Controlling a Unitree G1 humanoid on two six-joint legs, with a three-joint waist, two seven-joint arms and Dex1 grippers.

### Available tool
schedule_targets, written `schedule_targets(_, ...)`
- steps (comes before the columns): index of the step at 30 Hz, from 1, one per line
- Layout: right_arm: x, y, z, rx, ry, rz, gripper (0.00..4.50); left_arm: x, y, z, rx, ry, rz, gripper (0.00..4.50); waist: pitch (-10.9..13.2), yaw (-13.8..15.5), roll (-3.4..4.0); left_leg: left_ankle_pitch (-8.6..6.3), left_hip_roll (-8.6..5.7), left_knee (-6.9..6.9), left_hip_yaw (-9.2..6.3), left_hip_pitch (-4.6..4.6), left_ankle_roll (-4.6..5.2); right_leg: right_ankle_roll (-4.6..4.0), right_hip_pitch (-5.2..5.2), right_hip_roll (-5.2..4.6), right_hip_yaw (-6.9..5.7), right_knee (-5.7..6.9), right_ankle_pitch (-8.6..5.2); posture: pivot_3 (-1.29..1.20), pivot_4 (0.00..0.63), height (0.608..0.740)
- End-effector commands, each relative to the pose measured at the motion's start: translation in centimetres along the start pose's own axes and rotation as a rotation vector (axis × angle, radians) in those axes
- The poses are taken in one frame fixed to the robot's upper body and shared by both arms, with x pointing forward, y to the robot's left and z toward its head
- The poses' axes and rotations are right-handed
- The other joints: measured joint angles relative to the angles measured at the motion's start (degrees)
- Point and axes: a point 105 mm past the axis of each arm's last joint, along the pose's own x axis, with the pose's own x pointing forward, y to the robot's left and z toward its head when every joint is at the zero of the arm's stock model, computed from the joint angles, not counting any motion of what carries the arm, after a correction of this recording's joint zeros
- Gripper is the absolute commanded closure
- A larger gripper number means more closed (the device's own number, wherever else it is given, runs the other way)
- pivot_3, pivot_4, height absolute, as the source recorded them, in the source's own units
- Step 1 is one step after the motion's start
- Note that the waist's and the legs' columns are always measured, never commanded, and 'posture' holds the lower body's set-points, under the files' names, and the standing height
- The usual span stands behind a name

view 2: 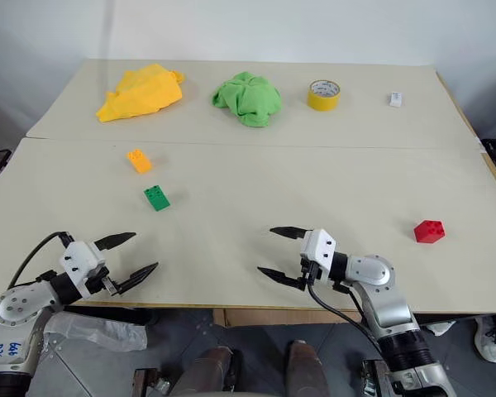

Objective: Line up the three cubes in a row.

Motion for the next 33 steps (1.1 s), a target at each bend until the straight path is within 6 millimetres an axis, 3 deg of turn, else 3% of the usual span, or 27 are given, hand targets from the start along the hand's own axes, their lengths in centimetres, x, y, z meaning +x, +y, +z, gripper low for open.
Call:
schedule_targets(1, 0.2, 0.1, 0.5, -0.023, -0.026, 0.003, 0.0, -0.2, 0.3, 0.4, 0.023, 0.017, 0.012, 0.03, 0.0, 0.01, 0.0, 0.0, 0.0, 0.0, 0.0, 0.0, 0.0, 0.0, 0.0, 0.0, 0.0, 0.0, 0.0, 0.0, 0.15, 0.74)
schedule_targets(6, -0.8, -0.2, 1.1, -0.035, -0.018, -0.036, 0.0, 0.7, -0.6, 2.4, -0.059, -0.065, -0.044, 0.03, 0.0, 0.06, 0.0, 0.0, 0.0, 0.0, 0.0, 0.0, 0.0, 0.0, 0.01, 0.0, 0.03, 0.02, 0.0, 0.0, 0.15, 0.74)
schedule_targets(9, -2.5, -0.8, 2.8, 0.033, -0.05, -0.108, 0.0, 3.2, -2.9, 6.8, -0.116, -0.184, -0.209, 0.03, 0.0, 0.79, 0.0, 0.0, -0.03, 0.04, -0.08, -0.05, 0.02, 0.0, 0.03, -0.05, 0.02, 0.01, 0.0, 0.0, 0.15, 0.74)
schedule_targets(13, -4.4, -2.5, 4.9, 0.036, -0.078, -0.274, 0.0, 6.0, -3.5, 9.8, -0.083, -0.259, -0.266, 0.03, -0.01, 1.11, 0.01, -0.01, -0.03, 0.13, -0.07, -0.02, 0.02, 0.01, 0.09, -0.04, 0.05, -0.01, 0.01, 0.0, 0.15, 0.74)
schedule_targets(15, -7.4, -4.2, 5.8, -0.023, -0.065, -0.461, 0.0, 8.4, -4.5, 10.8, -0.019, -0.272, -0.335, 0.03, -0.05, 1.46, 0.07, 0.01, -0.02, 0.09, -0.05, -0.01, -0.01, 0.01, 0.05, 0.03, 0.03, 0.0, 0.01, 0.0, 0.15, 0.74)
schedule_targets(17, -11.6, -6.0, 6.0, -0.079, -0.033, -0.714, 0.0, 10.3, -5.6, 11.2, 0.013, -0.265, -0.391, 0.03, -0.06, 1.83, 0.08, 0.01, -0.04, 0.09, -0.02, -0.01, -0.01, 0.01, 0.06, 0.08, -0.03, 0.05, 0.01, 0.0, 0.15, 0.74)
schedule_targets(22, -20.8, -6.7, 4.4, -0.062, 0.073, -1.125, 0.0, 12.2, -6.7, 11.9, 0.019, -0.286, -0.425, 0.03, -0.06, 1.45, 0.09, 0.01, -0.13, 0.01, 0.14, -0.03, 0.1, 0.08, 0.03, 0.22, -0.14, 0.12, 0.04, 0.0, 0.15, 0.74)
schedule_targets(29, -27.4, -4.4, 1.7, -0.007, 0.219, -1.423, 0.0, 12.5, -7.6, 12.2, 0.001, -0.302, -0.45, 0.03, -0.09, 1.29, 0.14, 0.03, 0.01, 0.02, 0.42, 0.12, 0.07, 0.08, 0.02, 0.2, 0.08, 0.08, 0.04, 0.0, 0.15, 0.74)
schedule_targets(33, -28.2, -3.6, 1.2, 0.093, 0.14, -1.476, 0.0, 12.2, -8.0, 12.6, -0.015, -0.329, -0.465, 0.03, -0.1, 1.22, 0.16, 0.04, 0.0, 0.01, 0.5, 0.18, 0.08, 0.08, 0.02, 0.21, 0.56, 0.08, 0.04, 0.0, 0.15, 0.74)
